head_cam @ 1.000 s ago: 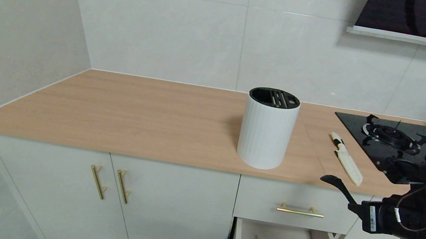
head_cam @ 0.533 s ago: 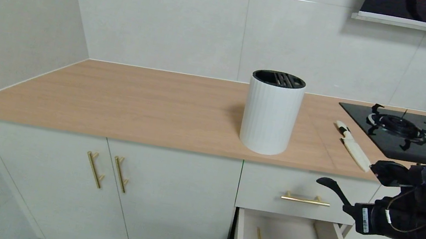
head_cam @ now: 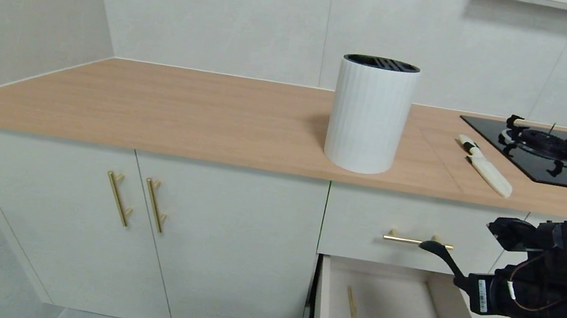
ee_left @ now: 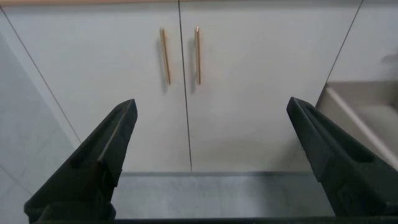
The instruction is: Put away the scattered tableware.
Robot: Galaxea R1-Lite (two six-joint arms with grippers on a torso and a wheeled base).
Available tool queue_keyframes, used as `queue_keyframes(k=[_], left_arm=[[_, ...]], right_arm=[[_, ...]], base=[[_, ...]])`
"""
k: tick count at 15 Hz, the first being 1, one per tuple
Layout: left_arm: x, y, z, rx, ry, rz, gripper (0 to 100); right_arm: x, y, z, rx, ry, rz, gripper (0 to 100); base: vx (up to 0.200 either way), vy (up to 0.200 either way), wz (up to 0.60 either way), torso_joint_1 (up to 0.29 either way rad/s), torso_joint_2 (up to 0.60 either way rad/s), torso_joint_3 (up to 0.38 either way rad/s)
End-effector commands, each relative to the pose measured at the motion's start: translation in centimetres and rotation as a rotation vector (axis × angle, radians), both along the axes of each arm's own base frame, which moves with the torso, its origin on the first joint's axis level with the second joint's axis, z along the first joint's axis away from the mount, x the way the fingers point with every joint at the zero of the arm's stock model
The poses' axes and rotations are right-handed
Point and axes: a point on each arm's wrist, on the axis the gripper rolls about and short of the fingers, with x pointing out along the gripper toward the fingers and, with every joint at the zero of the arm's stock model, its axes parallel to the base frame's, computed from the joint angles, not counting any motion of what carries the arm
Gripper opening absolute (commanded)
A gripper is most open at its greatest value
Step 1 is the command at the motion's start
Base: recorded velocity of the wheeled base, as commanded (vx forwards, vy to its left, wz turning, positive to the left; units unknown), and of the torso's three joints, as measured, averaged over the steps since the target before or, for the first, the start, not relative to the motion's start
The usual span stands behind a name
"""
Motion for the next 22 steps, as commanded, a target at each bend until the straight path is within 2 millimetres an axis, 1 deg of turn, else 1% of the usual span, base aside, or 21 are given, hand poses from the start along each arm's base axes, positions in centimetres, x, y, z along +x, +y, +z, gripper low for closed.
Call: queue_keyframes(k=[1, 10, 18, 20, 22], left_arm=[[0.0, 0.0, 0.0, 0.0, -0.001, 0.001, 100], [0.0, 0.0, 0.0, 0.0, -0.001, 0.001, 100], [0.0, 0.0, 0.0, 0.0, -0.001, 0.001, 100], [0.0, 0.0, 0.0, 0.0, -0.001, 0.001, 100], [0.0, 0.0, 0.0, 0.0, -0.001, 0.001, 100]], right_arm=[[0.2, 0.1, -0.4, -0.003, 0.013, 0.0, 0], [0.3, 0.1, -0.7, -0.005, 0.024, 0.0, 0], [0.4, 0.1, -1.2, -0.01, 0.043, 0.004, 0], [0.8, 0.2, -1.9, -0.012, 0.054, 0.004, 0], [2.1, 0.5, -3.8, -0.027, 0.055, -0.011, 0]], base=[[0.0, 0.0, 0.0, -0.173, 0.49, 0.29], [0.0, 0.0, 0.0, -0.139, 0.44, 0.292], [0.0, 0.0, 0.0, -0.011, 0.04, 0.026], [0.0, 0.0, 0.0, 0.0, 0.0, 0.0], [0.0, 0.0, 0.0, 0.0, 0.0, 0.0]])
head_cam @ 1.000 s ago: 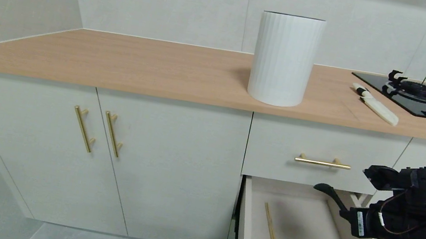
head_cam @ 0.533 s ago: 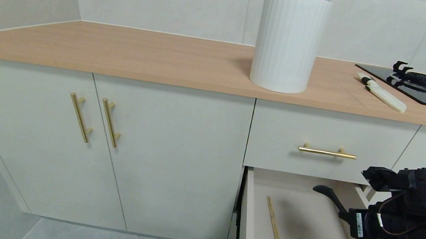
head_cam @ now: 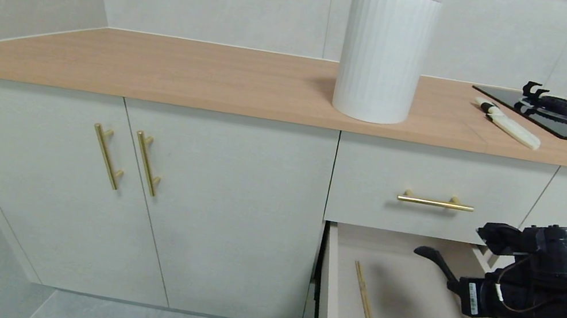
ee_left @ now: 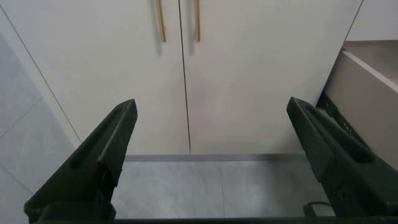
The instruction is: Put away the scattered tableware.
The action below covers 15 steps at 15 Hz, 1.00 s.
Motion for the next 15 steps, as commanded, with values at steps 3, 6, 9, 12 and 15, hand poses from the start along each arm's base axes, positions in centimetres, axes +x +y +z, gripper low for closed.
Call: queue_keyframes(k=[3, 6, 9, 12, 15], left_arm=[[0.0, 0.0, 0.0, 0.0, 0.0, 0.001, 100], [0.0, 0.0, 0.0, 0.0, 0.0, 0.002, 100], [0.0, 0.0, 0.0, 0.0, 0.0, 0.001, 100], [0.0, 0.0, 0.0, 0.0, 0.0, 0.001, 100], [0.0, 0.0, 0.0, 0.0, 0.0, 0.001, 100]], right_arm=[[2.6, 1.1, -5.4, -0.046, 0.063, -0.023, 0], [3.5, 1.5, -7.5, -0.044, 0.096, -0.032, 0], [4.3, 1.7, -10.6, -0.044, 0.132, -0.045, 0], [4.8, 1.8, -13.0, -0.049, 0.141, -0.046, 0], [5.3, 1.9, -15.3, -0.078, 0.144, -0.071, 0]], base=[[0.0, 0.0, 0.0, 0.0, 0.0, 0.0], [0.0, 0.0, 0.0, 0.0, 0.0, 0.0], [0.0, 0.0, 0.0, 0.0, 0.0, 0.0], [0.0, 0.0, 0.0, 0.0, 0.0, 0.0], [0.0, 0.0, 0.0, 0.0, 0.0, 0.0]])
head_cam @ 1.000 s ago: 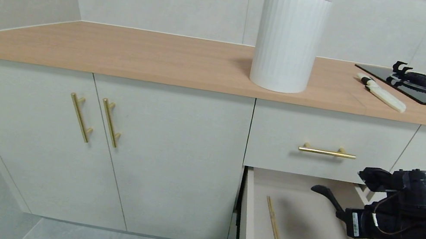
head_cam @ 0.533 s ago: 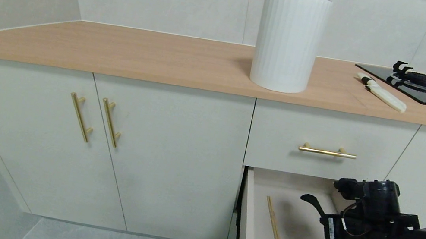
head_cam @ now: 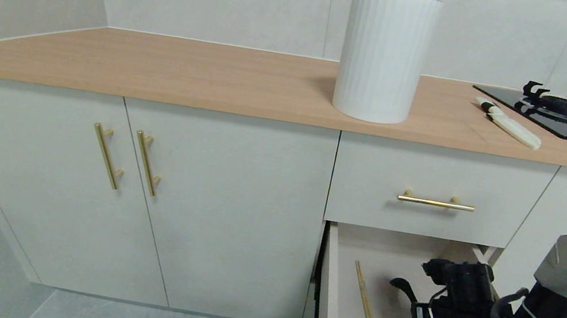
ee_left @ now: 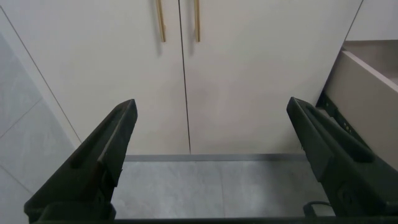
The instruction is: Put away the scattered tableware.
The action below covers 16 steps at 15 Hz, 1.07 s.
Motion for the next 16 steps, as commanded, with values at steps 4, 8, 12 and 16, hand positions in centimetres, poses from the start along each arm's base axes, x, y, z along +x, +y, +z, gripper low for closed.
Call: queue_keyframes(k=[4, 8, 12, 16], left_arm=[[0.0, 0.0, 0.0, 0.0, 0.0, 0.001, 100], [0.0, 0.0, 0.0, 0.0, 0.0, 0.001, 100], [0.0, 0.0, 0.0, 0.0, 0.0, 0.001, 100], [0.0, 0.0, 0.0, 0.0, 0.0, 0.001, 100]], right_arm=[[0.23, -0.11, -2.53, -0.016, 0.052, -0.009, 0], [0.25, -0.11, -2.42, -0.015, 0.049, -0.009, 0], [0.25, -0.11, -2.18, -0.014, 0.043, -0.011, 100], [0.17, -0.14, -1.93, -0.016, 0.038, -0.014, 100]], base=[[0.0, 0.0, 0.0, 0.0, 0.0, 0.0], [0.0, 0.0, 0.0, 0.0, 0.0, 0.0], [0.0, 0.0, 0.0, 0.0, 0.0, 0.0], [0.0, 0.0, 0.0, 0.0, 0.0, 0.0]])
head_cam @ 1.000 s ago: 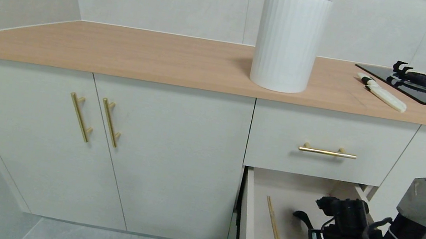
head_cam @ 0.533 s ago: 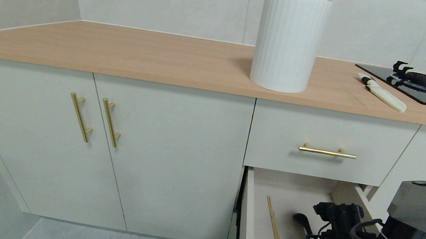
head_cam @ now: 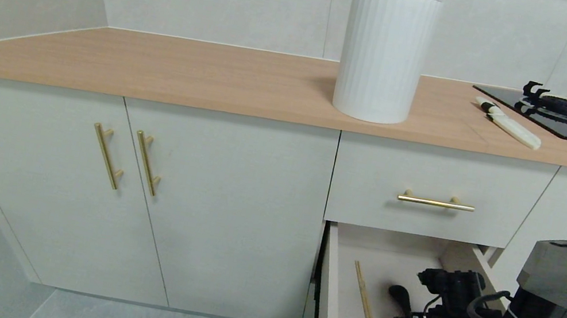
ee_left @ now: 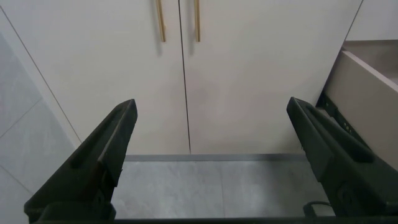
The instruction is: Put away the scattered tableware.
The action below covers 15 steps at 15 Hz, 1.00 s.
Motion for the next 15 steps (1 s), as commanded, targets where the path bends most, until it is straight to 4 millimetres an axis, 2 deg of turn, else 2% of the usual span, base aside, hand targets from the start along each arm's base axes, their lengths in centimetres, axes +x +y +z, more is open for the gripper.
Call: queue_keyframes(k=[1, 5, 9, 12, 15], left_arm=[[0.0, 0.0, 0.0, 0.0, 0.0, 0.0, 100], [0.0, 0.0, 0.0, 0.0, 0.0, 0.0, 100], [0.0, 0.0, 0.0, 0.0, 0.0, 0.0, 100], [0.0, 0.0, 0.0, 0.0, 0.0, 0.0, 100], [0.0, 0.0, 0.0, 0.0, 0.0, 0.0, 100]], right_arm=[[0.0, 0.1, 0.5, 0.004, -0.013, -0.003, 100], [0.1, 0.1, 3.0, 0.057, -0.078, -0.046, 100], [-0.4, -0.1, 5.0, 0.039, -0.151, -0.082, 100], [-1.8, -0.3, 8.0, 0.057, -0.22, -0.07, 100], [-3.3, -0.2, 10.7, 0.052, -0.187, -0.048, 100]], base=[[0.0, 0.0, 0.0, 0.0, 0.0, 0.0], [0.0, 0.0, 0.0, 0.0, 0.0, 0.0], [0.0, 0.0, 0.0, 0.0, 0.0, 0.0], [0.0, 0.0, 0.0, 0.0, 0.0, 0.0], [0.0, 0.0, 0.0, 0.0, 0.0, 0.0]])
